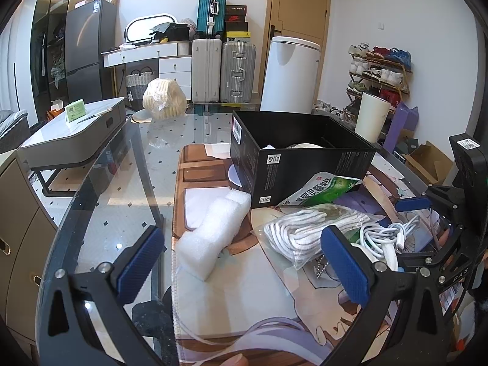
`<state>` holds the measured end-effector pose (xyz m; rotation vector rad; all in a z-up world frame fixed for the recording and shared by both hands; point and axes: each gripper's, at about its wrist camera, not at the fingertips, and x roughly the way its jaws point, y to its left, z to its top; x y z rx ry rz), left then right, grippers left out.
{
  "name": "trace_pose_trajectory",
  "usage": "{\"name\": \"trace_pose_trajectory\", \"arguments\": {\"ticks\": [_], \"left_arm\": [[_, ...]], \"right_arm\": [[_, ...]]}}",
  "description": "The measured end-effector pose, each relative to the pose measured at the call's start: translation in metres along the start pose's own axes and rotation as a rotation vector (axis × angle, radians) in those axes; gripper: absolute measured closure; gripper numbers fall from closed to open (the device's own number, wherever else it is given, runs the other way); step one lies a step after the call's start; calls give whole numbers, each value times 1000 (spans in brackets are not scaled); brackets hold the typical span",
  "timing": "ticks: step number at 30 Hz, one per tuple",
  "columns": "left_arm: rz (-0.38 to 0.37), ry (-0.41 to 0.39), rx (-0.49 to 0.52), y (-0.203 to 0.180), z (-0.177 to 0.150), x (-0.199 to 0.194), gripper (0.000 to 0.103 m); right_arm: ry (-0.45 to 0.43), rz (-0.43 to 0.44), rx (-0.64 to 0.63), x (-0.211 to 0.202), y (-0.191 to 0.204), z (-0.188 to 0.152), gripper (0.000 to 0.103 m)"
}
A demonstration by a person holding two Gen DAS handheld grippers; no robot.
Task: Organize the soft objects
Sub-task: 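Withdraw both grippers from the box back over the table, then grasp the white cable bundle with the right gripper and lift it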
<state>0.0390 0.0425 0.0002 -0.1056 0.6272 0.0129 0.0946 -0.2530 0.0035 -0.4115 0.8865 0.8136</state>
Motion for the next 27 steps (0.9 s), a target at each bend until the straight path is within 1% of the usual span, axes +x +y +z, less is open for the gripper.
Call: {"name": "trace_pose_trajectory", "arguments": {"ticks": [3, 6, 8, 10, 11, 14, 15, 16, 19, 27], "left_arm": [[1, 0, -1, 0, 0, 0, 0], [0, 2, -2, 0, 0, 1, 0], [-2, 4, 0, 0, 0, 2, 0], [-4, 5, 1, 1, 0, 3, 0], [-4, 6, 1, 1, -1, 3, 0], [-4, 5, 1, 1, -1, 3, 0], [-3, 5, 1, 1, 0, 3, 0], [-3, 6, 0, 1, 0, 3, 0], [-3, 5, 2, 1, 0, 3, 0], [-2, 4, 2, 1, -1, 3, 0]], "right_arm": [[11, 13, 2, 4, 0, 2, 1], [1, 34, 20, 7, 1, 4, 2], [-6, 53, 22, 7, 2, 4, 7], [-12, 88, 18, 7, 4, 4, 22], [-13, 100, 11, 6, 5, 4, 25], [-19, 106, -3, 4, 6, 4, 35], [-21, 112, -2, 3, 6, 3, 42], [-20, 117, 1, 2, 5, 2, 45], [-26, 121, 11, 2, 2, -1, 60], [-61, 129, 46, -9, 0, -15, 71]]}}
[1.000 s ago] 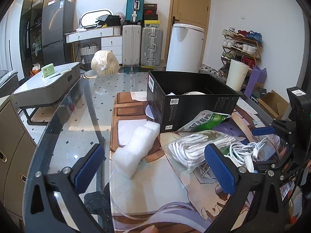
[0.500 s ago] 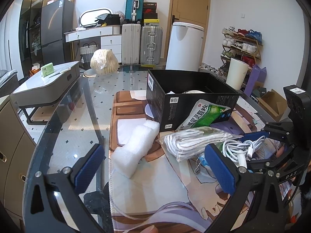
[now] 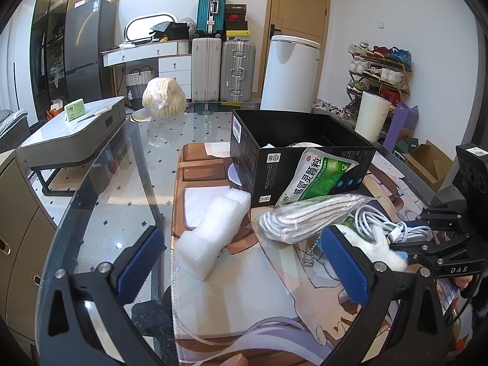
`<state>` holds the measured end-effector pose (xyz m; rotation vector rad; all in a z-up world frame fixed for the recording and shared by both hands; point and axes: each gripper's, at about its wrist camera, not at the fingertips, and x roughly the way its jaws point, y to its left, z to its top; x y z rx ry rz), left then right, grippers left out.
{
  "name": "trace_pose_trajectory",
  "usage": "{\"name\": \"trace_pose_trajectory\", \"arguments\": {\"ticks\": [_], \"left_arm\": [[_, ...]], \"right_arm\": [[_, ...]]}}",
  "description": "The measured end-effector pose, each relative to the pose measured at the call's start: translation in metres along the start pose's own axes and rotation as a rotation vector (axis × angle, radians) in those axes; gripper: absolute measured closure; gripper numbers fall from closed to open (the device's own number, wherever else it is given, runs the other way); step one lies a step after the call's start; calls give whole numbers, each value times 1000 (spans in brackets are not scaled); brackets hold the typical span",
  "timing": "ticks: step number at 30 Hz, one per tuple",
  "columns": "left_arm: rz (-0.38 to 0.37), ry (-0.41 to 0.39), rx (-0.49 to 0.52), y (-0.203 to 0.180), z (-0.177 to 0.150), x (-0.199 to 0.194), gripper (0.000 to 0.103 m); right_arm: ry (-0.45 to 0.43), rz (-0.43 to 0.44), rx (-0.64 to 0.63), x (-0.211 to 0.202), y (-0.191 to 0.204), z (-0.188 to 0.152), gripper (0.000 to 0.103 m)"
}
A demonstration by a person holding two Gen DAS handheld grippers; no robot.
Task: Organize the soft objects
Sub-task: 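Grasp the white cable bundle with the right gripper and lift it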
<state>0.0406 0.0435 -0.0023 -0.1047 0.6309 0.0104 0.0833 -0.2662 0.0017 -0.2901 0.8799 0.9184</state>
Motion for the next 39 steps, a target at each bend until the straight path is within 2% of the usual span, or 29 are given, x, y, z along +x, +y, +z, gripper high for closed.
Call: {"name": "trace_pose_trajectory", "arguments": {"ticks": [17, 39], "left_arm": [[2, 10, -38, 6, 0, 1, 0], [1, 24, -42, 6, 1, 1, 0]], "right_arm": [[-81, 18, 90, -31, -3, -21, 73], [-271, 74, 128, -68, -8, -21, 76]]}}
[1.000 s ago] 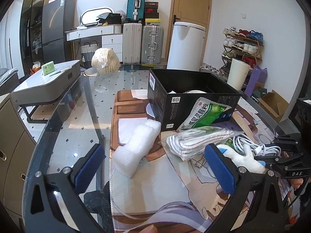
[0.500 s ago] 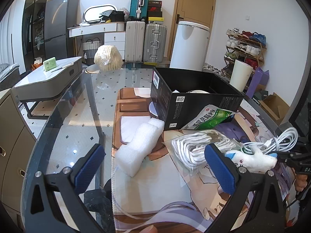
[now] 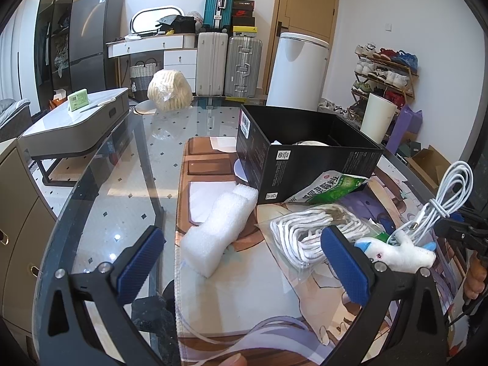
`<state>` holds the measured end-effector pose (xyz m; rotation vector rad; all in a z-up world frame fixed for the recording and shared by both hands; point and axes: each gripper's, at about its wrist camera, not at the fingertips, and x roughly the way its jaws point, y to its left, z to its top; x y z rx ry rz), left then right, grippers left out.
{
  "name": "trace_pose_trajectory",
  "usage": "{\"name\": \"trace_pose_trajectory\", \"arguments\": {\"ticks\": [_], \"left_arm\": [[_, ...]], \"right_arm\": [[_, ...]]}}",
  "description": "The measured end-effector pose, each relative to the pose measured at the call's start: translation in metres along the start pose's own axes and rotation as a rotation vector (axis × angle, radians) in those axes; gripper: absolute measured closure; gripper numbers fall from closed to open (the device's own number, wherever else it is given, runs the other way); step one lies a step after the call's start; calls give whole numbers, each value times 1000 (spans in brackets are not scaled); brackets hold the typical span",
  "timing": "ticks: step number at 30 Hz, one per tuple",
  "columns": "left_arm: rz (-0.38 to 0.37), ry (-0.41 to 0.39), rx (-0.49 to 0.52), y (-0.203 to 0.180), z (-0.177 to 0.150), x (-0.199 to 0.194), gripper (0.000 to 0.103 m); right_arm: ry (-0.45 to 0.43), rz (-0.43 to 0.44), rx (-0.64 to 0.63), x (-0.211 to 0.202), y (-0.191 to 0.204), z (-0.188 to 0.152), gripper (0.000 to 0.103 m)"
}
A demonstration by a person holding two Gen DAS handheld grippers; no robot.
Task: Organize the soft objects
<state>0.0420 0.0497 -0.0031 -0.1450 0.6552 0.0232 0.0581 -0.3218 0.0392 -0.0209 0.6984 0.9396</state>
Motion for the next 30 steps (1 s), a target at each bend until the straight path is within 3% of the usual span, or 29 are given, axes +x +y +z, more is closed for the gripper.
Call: {"name": "trace_pose_trajectory", "arguments": {"ticks": [3, 13, 16, 21, 24, 30], "left_arm": [[9, 12, -1, 0, 0, 1, 0], [44, 120, -21, 15, 4, 21, 3], [14, 153, -20, 15, 5, 27, 14], [-30, 188, -24, 15, 3, 32, 64], [-49, 168, -28, 15, 3, 28, 82], [-77, 85, 0, 6, -2, 9, 83]], "right_arm": [[-11, -3, -3, 0, 2, 1, 82], [2, -4, -28, 7, 6, 0, 82], [0, -1, -29, 6, 6, 0, 82], [-1, 0, -36, 6, 5, -1, 82], [-2, -1, -45, 5, 6, -2, 82], [4, 1, -75, 3, 8, -6, 81]]}}
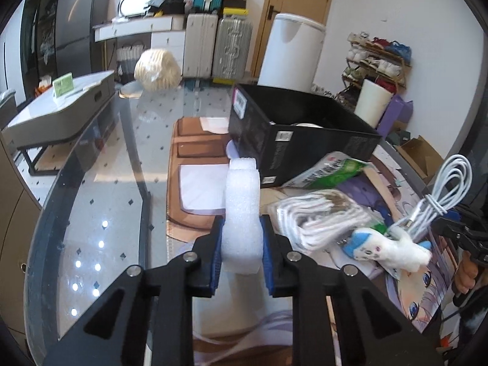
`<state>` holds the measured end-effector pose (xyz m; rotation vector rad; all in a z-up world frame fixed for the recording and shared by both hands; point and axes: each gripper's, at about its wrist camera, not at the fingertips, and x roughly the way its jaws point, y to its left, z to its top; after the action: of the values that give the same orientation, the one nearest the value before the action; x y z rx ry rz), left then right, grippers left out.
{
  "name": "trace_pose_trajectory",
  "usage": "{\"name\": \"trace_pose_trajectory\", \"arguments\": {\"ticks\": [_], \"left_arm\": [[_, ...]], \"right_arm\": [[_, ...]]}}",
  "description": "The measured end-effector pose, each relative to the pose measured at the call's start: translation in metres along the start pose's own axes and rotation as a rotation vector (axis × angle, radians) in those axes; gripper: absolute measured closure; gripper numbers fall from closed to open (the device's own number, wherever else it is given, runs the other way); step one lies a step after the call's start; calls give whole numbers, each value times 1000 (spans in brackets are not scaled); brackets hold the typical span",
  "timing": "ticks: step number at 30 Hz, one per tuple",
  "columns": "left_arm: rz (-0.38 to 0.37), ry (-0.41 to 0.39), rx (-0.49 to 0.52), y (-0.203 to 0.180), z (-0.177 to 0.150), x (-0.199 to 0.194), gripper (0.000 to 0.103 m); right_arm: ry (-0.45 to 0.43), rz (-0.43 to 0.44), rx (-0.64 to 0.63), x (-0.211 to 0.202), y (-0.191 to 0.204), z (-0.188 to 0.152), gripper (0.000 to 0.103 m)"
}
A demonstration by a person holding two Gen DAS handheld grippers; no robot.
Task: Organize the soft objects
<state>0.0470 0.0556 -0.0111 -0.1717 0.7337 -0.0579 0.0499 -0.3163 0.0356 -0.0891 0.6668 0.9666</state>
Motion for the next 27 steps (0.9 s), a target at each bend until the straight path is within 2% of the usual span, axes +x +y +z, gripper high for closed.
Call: {"name": "trace_pose_trajectory", "arguments": {"ticks": [5, 7, 8, 12, 14, 16, 25, 26, 27], "left_arm": [[-16, -50, 13, -6, -3, -13, 83], [-18, -57, 19, -8, -4, -15, 83], [-22, -59, 24, -9, -4, -16, 83], [-28, -73, 31, -12, -3, -20, 83], [-29, -79, 32, -12, -2, -22, 83], [-30, -86, 32, -12, -1, -24, 83], [-34, -129, 28, -15, 4, -34, 83], [-35, -134, 29, -15, 5, -36, 83], [-36, -140, 30, -15, 6, -37, 83]], "right_arm": [[19, -17, 7, 5, -2, -2, 75], [26, -15, 14, 8, -3, -1, 64], [28, -12, 18, 9, -4, -1, 62], [9, -14, 71, 14, -14, 3, 61], [-1, -23, 79, 14, -16, 5, 64], [-10, -31, 75, 13, -16, 6, 78], [-47, -33, 61, 5, -11, 14, 80], [-57, -33, 58, 3, -10, 16, 82], [-65, -34, 56, 1, -9, 18, 91]]}}
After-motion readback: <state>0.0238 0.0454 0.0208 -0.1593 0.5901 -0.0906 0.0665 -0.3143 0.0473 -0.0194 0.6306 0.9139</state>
